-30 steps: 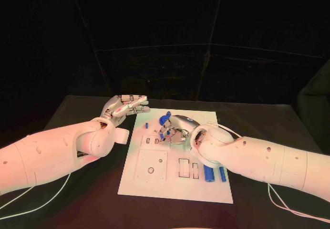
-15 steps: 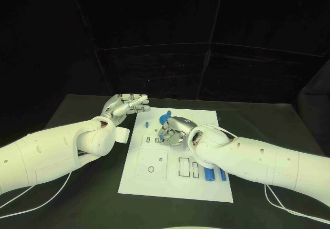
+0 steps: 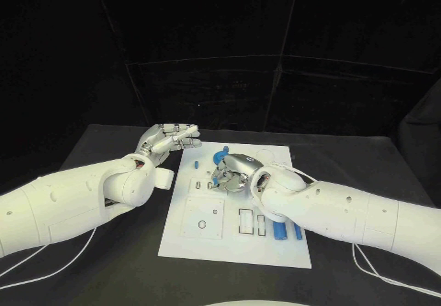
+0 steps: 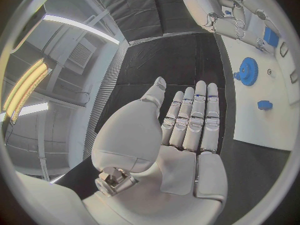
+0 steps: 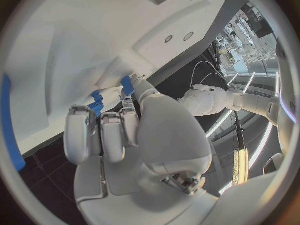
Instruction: Assemble the parts on the task board
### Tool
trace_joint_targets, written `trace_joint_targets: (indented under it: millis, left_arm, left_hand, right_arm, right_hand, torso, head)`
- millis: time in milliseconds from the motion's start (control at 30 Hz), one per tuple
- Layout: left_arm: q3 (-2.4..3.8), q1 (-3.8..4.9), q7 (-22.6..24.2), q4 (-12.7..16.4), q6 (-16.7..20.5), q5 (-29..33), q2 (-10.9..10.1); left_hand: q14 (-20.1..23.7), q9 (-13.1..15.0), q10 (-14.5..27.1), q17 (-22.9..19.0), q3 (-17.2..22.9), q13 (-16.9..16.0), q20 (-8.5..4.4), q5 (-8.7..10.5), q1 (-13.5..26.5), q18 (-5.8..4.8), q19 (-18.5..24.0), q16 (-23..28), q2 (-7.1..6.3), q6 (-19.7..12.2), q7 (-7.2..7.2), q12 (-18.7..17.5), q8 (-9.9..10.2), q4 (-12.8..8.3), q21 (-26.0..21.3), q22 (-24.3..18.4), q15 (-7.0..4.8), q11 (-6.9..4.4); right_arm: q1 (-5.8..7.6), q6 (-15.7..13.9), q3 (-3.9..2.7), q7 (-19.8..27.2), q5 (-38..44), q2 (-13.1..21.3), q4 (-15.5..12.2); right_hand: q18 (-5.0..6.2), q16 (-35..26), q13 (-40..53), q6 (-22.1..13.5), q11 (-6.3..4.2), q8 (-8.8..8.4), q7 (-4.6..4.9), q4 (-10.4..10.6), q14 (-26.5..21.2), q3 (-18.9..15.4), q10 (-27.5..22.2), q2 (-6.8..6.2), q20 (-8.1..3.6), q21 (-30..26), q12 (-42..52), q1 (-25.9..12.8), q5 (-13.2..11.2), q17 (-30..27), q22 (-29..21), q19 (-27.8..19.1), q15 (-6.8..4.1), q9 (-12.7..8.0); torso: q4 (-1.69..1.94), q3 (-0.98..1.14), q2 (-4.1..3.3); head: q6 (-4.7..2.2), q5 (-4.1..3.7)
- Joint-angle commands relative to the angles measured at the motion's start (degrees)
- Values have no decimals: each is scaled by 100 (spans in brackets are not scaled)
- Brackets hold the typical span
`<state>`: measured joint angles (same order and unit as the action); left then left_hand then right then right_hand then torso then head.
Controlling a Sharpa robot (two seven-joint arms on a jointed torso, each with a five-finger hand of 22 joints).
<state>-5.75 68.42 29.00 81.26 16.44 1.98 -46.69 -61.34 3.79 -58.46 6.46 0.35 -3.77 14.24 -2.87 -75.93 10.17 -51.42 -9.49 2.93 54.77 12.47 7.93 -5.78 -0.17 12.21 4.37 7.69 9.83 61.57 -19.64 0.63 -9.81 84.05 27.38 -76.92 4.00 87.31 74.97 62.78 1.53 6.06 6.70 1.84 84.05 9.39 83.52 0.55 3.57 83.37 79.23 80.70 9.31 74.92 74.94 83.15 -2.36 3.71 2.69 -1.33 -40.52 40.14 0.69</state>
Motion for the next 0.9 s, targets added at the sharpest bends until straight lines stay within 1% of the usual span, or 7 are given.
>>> trace_joint_targets:
  millis: [33, 133, 333, 500, 633, 733, 900]
  left_arm:
    - [5, 8, 12, -4, -78, 7, 8]
    - [5, 8, 11, -10, -78, 7, 9]
    - [5, 8, 9, -16, -78, 7, 11]
    - [5, 7, 8, -19, -73, 7, 10]
    - [5, 7, 8, -21, -72, 7, 8]
    - [5, 7, 8, -21, -71, 7, 8]
    - [4, 7, 4, -20, -75, 7, 9]
  left_hand:
    - [-28, -6, -26, 10, 8, 8, -6, 6, -11, 37, -48, 18, 51, 21, 13, -19, 37, -30, -33, -8, -7, -5]
    - [-28, -6, -26, 10, 8, 8, -6, 6, -11, 37, -48, 18, 51, 21, 13, -19, 37, -30, -33, -8, -7, -5]
    - [-28, -6, -25, 10, 11, 8, -6, 6, -9, 36, -48, 24, 52, 21, 14, -25, 42, -39, -38, -11, -6, -3]
    - [-28, -6, -25, 10, 11, 8, -6, 6, -9, 36, -48, 24, 52, 21, 14, -25, 42, -39, -38, -11, -6, -3]
    - [-28, -6, -25, 10, 11, 8, -6, 6, -9, 36, -48, 24, 52, 21, 14, -25, 42, -39, -38, -11, -6, -3]
    - [-28, -6, -25, 10, 11, 8, -6, 6, -9, 36, -48, 24, 52, 21, 14, -25, 42, -39, -38, -11, -6, -3]
    - [-28, -6, -25, 10, 11, 8, -6, 6, -9, 36, -48, 24, 52, 21, 14, -25, 42, -39, -38, -11, -6, -3]
  right_arm:
    - [-14, 203, 16, -27, 44, 23, 31]
    - [-15, 261, 16, -32, 31, 31, 37]
    - [-15, 381, 16, -43, 19, 31, 49]
    - [-15, 454, 16, -61, 14, 32, 62]
    - [-15, 486, 16, -73, 13, 36, 67]
    - [-15, 511, 16, -78, 12, 37, 61]
    - [-15, 527, 17, -99, 26, 36, 49]
  right_hand:
    - [-104, 28, 566, 32, 27, -20, 0, 5, 488, 26, 22, -18, 23, 22, 13, -68, -28, 1009, 50, 24, 6, 3]
    - [-105, 27, 564, 23, 32, -29, 5, 8, 487, 24, 20, -30, 25, 25, 11, -83, -34, 1008, 55, 25, 9, 2]
    - [-103, 25, 558, 2, 43, -51, 17, 22, 486, 21, 13, -57, 34, 22, 4, -130, -62, 1004, 48, 20, 19, 1]
    - [-102, 19, 547, -15, 49, -67, 22, 15, 484, 22, 3, -83, 41, 19, -8, -140, -92, 992, 41, 14, 25, 1]
    - [-101, 17, 536, -59, 66, -102, 43, 8, 483, 15, -10, -132, 51, 17, -22, -165, -127, 990, 37, 9, 37, -3]
    - [-100, 14, 516, -105, 85, -137, 65, 7, 481, 1, -30, -186, 64, 15, -46, -199, -145, 985, 33, 4, 53, -5]
    - [-98, 9, 500, -156, 106, -174, 88, 13, 479, -28, -46, -257, 81, 12, -64, -250, -148, 978, 27, -2, 71, -5]
  torso:
    - [-10, 4, -1]
    - [-19, 4, -3]
    - [0, 3, -2]
    - [-6, 4, -4]
    - [-17, 2, 1]
    - [-14, -1, 1]
    - [5, 2, -1]
  head:
    - [13, -3]
    - [19, -8]
    - [34, -25]
    - [45, -39]
    - [55, -42]
    - [53, -47]
    - [51, -64]
